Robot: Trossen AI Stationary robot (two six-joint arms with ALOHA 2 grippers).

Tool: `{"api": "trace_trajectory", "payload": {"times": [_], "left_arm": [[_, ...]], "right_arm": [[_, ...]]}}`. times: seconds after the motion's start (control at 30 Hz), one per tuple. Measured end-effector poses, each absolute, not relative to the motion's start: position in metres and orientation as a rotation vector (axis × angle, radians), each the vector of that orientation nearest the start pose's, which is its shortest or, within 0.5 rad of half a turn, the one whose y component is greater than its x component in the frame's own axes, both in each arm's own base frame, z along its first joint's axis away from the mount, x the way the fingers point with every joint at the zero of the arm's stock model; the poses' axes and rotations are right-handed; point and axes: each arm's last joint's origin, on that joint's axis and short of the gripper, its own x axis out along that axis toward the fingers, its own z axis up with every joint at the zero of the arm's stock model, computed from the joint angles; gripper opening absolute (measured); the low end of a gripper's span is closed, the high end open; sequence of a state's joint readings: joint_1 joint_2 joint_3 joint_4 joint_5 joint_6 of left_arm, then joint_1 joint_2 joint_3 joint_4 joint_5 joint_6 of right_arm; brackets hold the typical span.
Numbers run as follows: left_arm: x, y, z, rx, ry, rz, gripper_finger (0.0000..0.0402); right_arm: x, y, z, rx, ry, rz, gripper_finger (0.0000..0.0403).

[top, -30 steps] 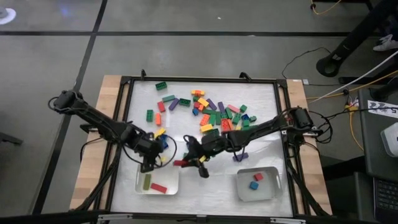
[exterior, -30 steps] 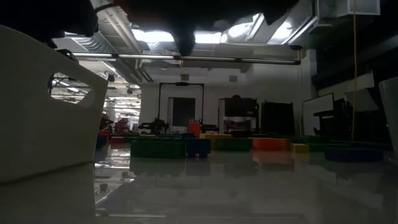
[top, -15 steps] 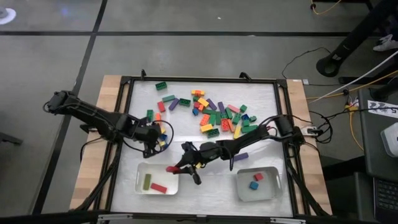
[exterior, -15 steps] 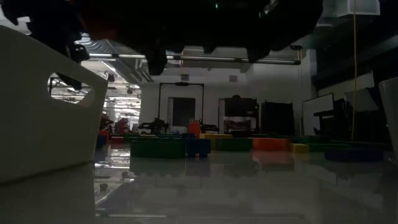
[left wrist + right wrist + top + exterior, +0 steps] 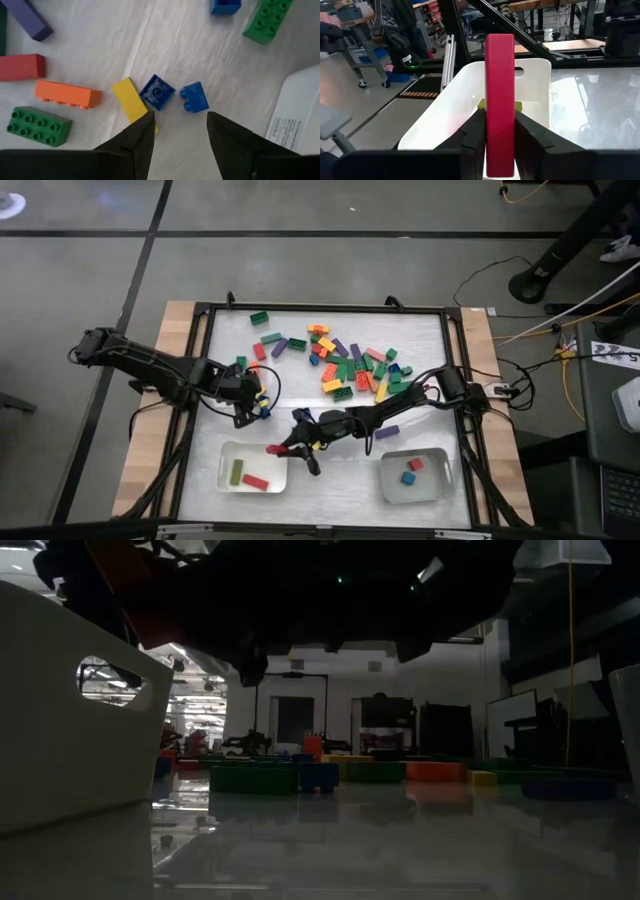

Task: Sort blocks by size
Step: Put the rectangular red block into the white bin, then put the rectangular yellow block into the white bin

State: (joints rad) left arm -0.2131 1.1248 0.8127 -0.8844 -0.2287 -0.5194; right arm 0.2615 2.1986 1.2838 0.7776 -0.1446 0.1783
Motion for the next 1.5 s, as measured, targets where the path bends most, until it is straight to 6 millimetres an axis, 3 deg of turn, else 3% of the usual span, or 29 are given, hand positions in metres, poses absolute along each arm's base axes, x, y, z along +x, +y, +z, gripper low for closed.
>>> {"api": "trace_trajectory", "payload": {"times": [0.5,0.9,1.17,1.5], "left_arm": [[0.188,-0.034,0.233,-0.35,1.117,0.428,0.0166],[0.186,-0.034,0.227,-0.404,1.119,0.473,0.0166],[0.176,-0.031,0.195,-0.472,1.154,0.562,0.0166],[0.172,-0.03,0.17,-0.475,1.12,0.56,0.0166]], "right_arm": [[0.45,0.126,0.146,0.169,0.178,0.425,0.0086],[0.451,0.124,0.149,0.176,0.152,0.372,0.0212],[0.446,0.123,0.178,0.111,0.136,0.377,0.0219],[0.427,0.117,0.21,0.015,0.298,0.327,0.0214]]}}
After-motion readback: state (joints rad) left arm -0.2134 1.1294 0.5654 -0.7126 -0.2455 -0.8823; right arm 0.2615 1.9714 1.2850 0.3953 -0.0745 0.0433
